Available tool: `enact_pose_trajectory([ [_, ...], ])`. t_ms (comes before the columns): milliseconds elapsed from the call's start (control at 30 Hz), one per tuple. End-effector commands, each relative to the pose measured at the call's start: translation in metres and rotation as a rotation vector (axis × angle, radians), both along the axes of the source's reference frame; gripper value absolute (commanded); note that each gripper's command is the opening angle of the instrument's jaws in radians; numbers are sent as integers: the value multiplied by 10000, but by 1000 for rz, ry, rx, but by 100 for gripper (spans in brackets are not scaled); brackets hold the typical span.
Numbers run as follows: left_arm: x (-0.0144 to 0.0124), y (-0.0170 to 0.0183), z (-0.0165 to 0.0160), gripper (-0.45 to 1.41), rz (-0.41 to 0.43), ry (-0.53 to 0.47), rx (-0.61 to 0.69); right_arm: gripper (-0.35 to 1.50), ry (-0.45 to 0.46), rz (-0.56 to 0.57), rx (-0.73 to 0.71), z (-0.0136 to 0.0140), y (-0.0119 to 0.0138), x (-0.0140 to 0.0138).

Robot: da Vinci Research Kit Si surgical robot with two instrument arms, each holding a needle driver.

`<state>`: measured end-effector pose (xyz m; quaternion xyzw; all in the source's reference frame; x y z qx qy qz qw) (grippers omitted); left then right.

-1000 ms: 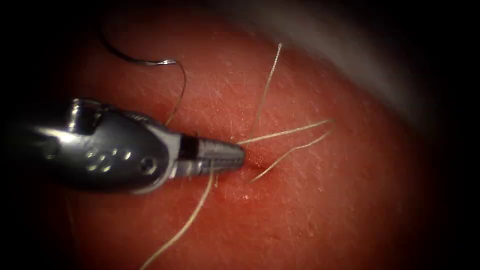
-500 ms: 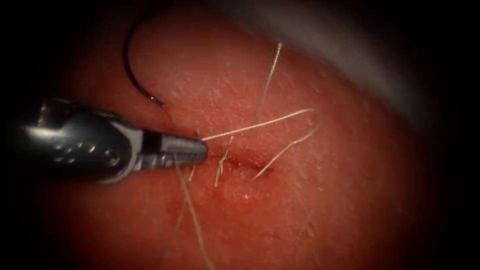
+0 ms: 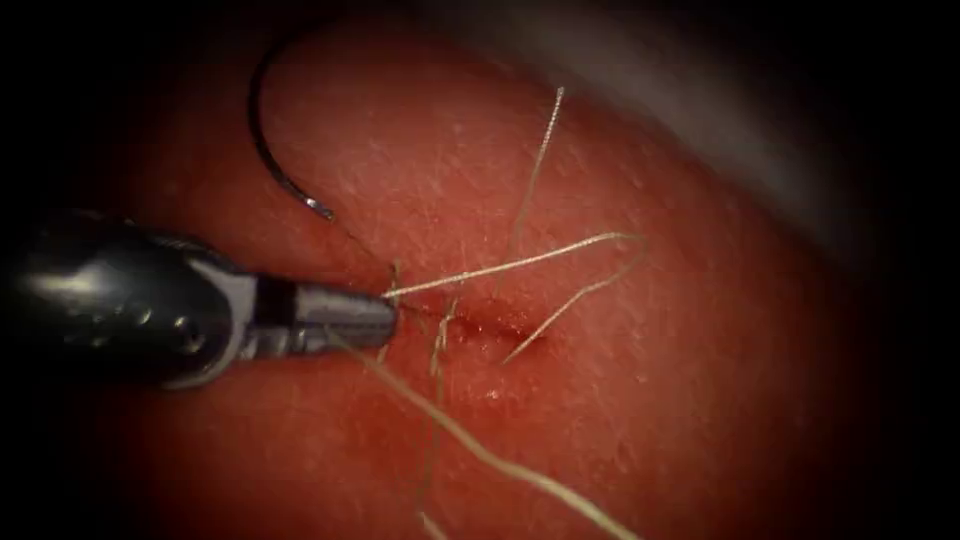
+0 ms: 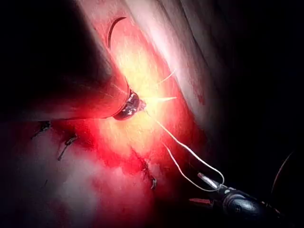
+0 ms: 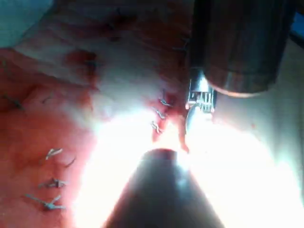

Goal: Wound Closure

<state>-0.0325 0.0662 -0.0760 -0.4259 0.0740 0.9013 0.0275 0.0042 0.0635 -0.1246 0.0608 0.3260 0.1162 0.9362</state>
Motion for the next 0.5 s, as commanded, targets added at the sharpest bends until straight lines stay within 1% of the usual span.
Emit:
enact_pose_trajectory([
  [33,-4,-2,4,-35,2,-2,3,148,-49,-23,2,9,3,9],
  [67,-4,2,-1,-35,9,-3,0,148,26,-67,104,5,7,0],
  [100,-4,3,-3,-35,11,-6,2,148,92,-81,150,2,8,-4],
  [133,-3,3,-5,-35,13,-4,-1,148,145,-68,152,-3,11,-11],
  [200,-3,4,-7,-35,15,-6,-5,148,161,-61,165,-6,12,-16],
  [233,-3,5,-9,-35,11,-7,-6,148,182,-48,206,-10,14,-22],
  [267,-3,6,-13,-35,9,-5,-10,148,227,-27,269,-15,17,-28],
  [333,-3,10,-18,-35,5,-11,-15,148,310,-13,273,-21,22,-35],
  [367,-3,12,-23,-35,3,-13,-18,148,301,-10,202,-24,28,-38],
  [400,-4,17,-30,-35,-6,-18,-23,148,241,1,119,-29,40,-38],
  [467,-4,21,-39,-35,-10,-25,-30,148,193,3,19,-35,56,-37],
  [500,-5,22,-42,-35,-10,-29,-34,148,153,6,-39,-37,65,-35],
])
